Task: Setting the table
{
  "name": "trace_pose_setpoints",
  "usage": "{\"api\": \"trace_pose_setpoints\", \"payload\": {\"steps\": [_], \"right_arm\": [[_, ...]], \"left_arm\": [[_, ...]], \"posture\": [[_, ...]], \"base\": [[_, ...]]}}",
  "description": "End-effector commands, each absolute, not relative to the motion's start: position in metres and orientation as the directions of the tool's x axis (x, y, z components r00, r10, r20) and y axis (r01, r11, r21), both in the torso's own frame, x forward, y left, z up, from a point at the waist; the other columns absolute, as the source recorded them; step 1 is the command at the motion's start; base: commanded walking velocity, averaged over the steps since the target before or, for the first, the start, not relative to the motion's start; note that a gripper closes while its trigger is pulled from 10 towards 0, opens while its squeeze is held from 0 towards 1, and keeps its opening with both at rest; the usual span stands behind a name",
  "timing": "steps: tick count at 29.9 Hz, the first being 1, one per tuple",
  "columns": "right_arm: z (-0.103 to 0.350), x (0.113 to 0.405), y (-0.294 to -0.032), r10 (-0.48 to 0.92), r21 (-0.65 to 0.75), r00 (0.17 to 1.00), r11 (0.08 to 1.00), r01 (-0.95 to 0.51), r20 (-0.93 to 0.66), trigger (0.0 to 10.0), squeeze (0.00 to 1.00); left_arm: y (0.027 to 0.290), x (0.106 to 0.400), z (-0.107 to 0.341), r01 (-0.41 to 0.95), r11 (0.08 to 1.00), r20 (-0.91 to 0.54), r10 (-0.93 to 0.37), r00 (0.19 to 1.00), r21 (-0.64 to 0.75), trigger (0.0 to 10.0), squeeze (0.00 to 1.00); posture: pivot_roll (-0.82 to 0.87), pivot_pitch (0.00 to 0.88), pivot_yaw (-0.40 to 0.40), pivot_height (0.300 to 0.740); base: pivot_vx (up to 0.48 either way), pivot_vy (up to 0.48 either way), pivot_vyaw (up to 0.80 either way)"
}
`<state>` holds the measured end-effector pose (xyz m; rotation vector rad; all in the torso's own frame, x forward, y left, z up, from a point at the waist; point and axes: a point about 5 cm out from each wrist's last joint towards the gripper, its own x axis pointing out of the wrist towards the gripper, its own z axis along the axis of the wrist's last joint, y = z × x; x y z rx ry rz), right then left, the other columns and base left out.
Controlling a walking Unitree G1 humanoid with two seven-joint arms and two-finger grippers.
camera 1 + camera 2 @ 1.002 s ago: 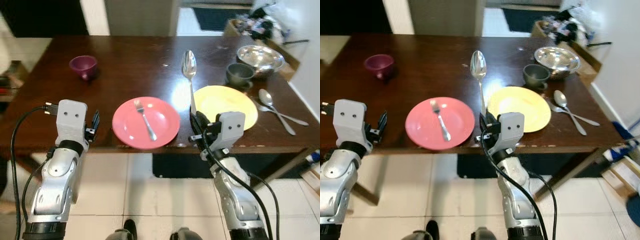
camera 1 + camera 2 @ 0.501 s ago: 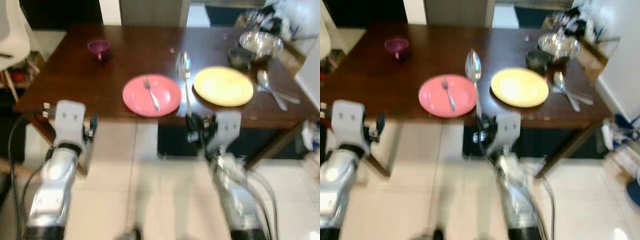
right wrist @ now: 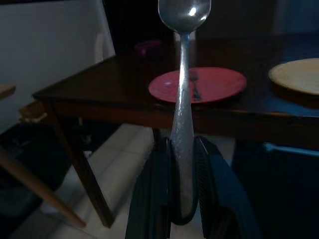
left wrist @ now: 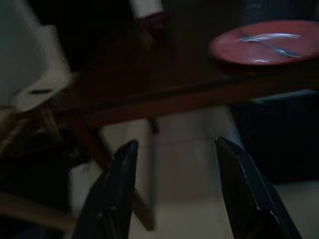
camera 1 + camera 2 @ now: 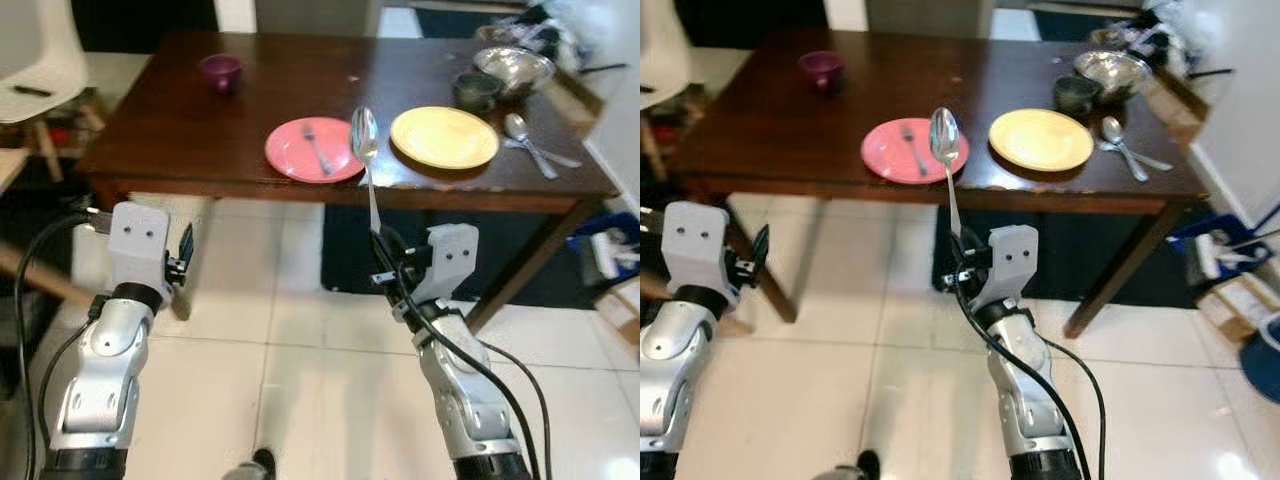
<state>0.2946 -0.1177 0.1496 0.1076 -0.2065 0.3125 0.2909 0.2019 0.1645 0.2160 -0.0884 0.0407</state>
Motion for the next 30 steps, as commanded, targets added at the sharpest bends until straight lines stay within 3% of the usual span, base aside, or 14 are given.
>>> {"api": "trace_pose_setpoints", "payload": {"steps": [1,30], "right_arm": [[0.1471,0.2934,-0.1195,0.282,0.085,0.935,0.948,-0.306,0.216,10.0,0.00],[0.1451,0.2936,-0.1178,0.283,0.097,0.935,0.946,-0.308,0.213,10.0,0.00]], "left_arm": [[0.2019,0.2899,0.1625,-0.044,0.974,0.080,0.026,0.996,0.221,10.0,0.00],[0.2020,0.2890,0.1623,-0.040,0.974,0.075,0.023,0.997,0.221,10.0,0.00]], "posture": [[-0.06,0.015,0.052,0.740],[-0.05,0.021,0.056,0.740]], "base": [[-0.360,0.000,0.00],[-0.364,0.000,0.00]]}}
